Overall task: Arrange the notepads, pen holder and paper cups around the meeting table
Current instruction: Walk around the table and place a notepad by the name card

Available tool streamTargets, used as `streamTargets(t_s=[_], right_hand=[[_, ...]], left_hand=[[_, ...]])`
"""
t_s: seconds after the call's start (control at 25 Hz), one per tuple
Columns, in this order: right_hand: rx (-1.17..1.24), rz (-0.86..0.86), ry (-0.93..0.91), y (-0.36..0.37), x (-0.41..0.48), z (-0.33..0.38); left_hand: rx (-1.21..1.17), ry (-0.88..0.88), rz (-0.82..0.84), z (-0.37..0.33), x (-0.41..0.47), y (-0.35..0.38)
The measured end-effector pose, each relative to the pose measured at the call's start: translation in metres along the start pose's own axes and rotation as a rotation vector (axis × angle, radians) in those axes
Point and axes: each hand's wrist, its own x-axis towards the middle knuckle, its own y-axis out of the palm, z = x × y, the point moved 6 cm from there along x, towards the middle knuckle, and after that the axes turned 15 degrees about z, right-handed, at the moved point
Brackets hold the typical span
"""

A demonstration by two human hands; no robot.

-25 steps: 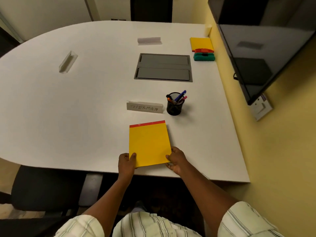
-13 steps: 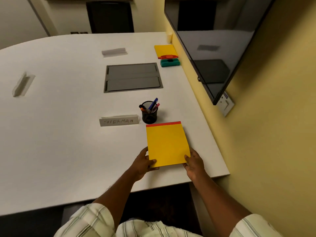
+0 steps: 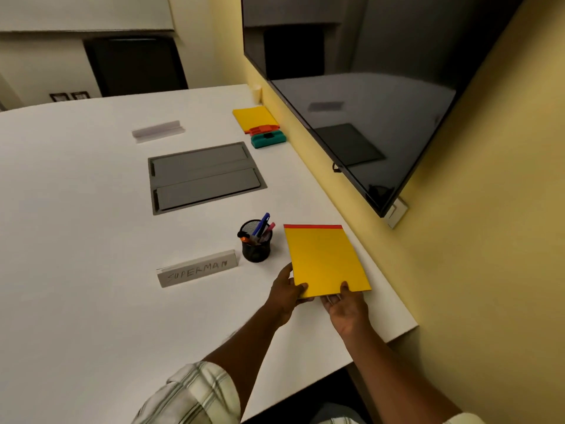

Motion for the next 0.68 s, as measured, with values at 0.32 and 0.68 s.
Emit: streamTargets(t_s=[0.32, 0.68], right_hand=[[-0.113, 0.000, 0.000, 0.011, 0.044, 0.017], [-0.178, 0.004, 0.079, 0.049, 0.135, 0.025]], left_hand=[[0.366, -0.172, -0.056, -0.016, 0.020, -0.020], [0.676, -0.224, -0.085, -0.038, 0.062, -0.027]])
